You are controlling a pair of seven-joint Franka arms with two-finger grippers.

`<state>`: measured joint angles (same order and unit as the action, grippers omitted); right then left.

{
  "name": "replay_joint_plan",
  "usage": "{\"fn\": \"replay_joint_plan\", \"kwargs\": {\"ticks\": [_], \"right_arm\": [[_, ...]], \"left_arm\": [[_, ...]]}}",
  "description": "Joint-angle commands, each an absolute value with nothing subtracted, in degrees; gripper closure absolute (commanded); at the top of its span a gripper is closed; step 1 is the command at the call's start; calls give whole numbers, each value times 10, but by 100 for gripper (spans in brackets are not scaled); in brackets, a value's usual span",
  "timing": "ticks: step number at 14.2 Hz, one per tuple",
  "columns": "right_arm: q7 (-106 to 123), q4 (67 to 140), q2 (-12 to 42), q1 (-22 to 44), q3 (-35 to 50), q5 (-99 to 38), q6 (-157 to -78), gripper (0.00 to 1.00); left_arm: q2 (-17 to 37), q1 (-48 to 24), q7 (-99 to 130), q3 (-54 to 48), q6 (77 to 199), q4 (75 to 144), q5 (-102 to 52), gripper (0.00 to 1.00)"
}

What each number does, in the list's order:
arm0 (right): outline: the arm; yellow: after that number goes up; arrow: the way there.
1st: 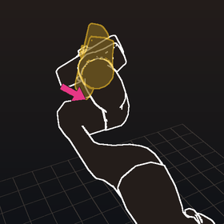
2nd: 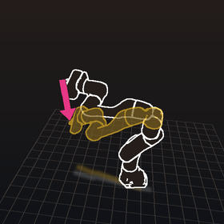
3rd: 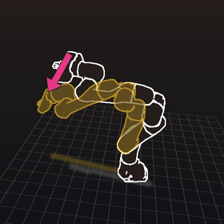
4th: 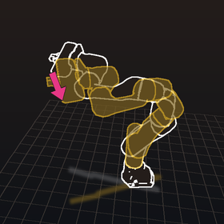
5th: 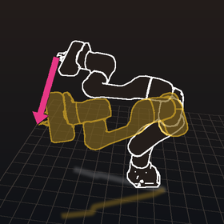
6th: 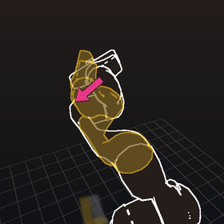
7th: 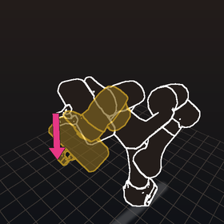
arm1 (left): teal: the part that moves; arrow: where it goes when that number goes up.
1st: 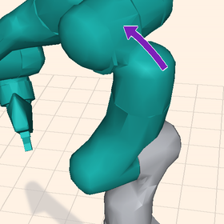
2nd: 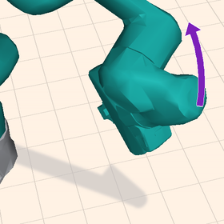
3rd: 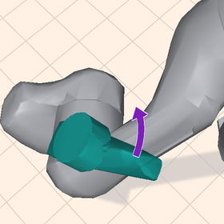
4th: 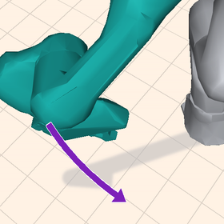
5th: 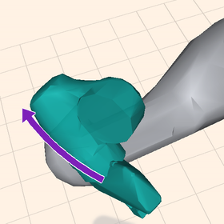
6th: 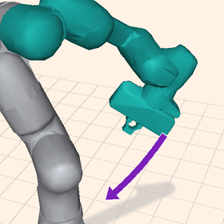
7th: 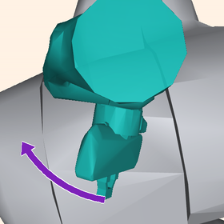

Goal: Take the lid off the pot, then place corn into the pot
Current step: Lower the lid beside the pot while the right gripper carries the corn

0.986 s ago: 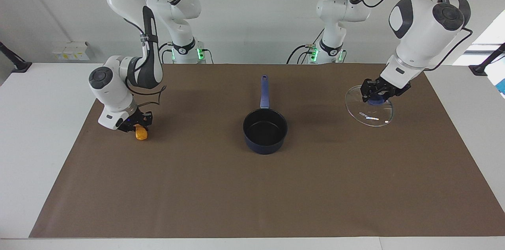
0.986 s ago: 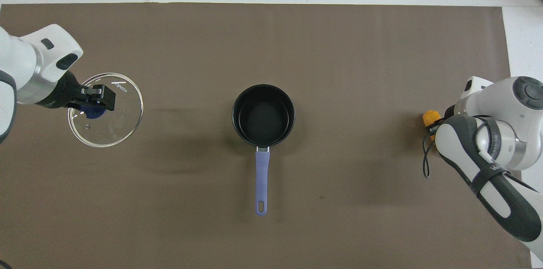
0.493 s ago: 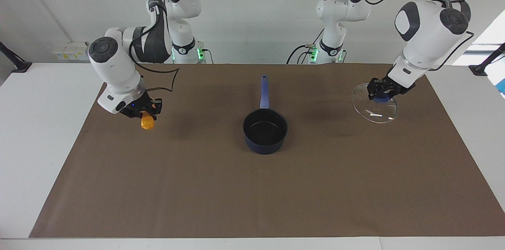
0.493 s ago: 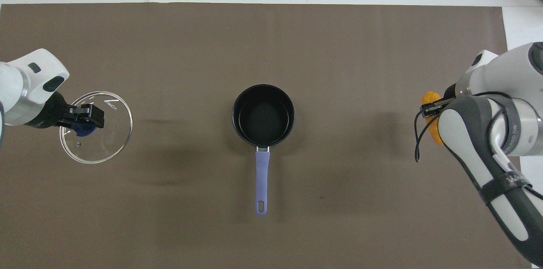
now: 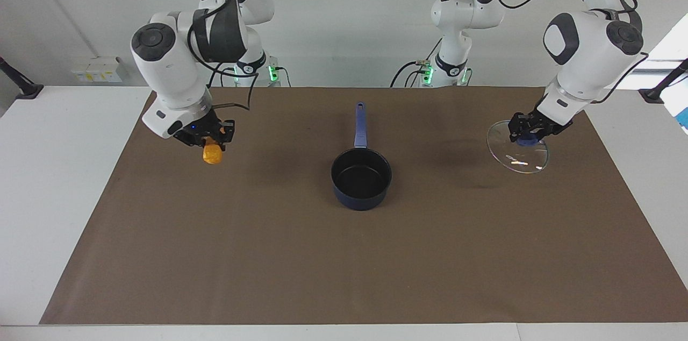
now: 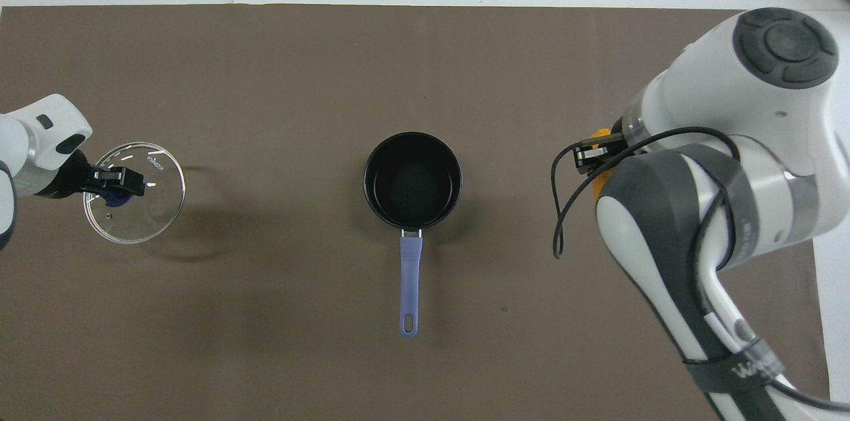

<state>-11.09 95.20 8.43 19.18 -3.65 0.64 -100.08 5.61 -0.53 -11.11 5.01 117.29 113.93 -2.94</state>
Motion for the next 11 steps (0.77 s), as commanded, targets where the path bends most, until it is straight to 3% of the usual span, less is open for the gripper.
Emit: {"fn": "replay_joint_plan", "kwargs": {"ticks": [1,5,7,9,10,11], "right_arm": [[-189,938,97,213,-24,-24,-998,100],[-279,937,114,262,-17,-52,-1047,100],[-284,906,149,279,-16,-53,-1056,100],[-314,850,205,298,-16,-49,-1057,100],[-330,824,225,303,-16,-48,-1058,100],[-338,807,244,310,-16,-49,-1062,100]], "left_arm": [[89,6,-128,45,1217,1139,-31,100],[129,8,-127,45,1265,1139,-32,100],[136,7,-120,45,1275,1150,-32,100],[136,8,-129,45,1274,1150,-32,33],[136,7,-129,45,1274,1150,-32,7],[136,7,-127,45,1274,1150,-32,0]]}}
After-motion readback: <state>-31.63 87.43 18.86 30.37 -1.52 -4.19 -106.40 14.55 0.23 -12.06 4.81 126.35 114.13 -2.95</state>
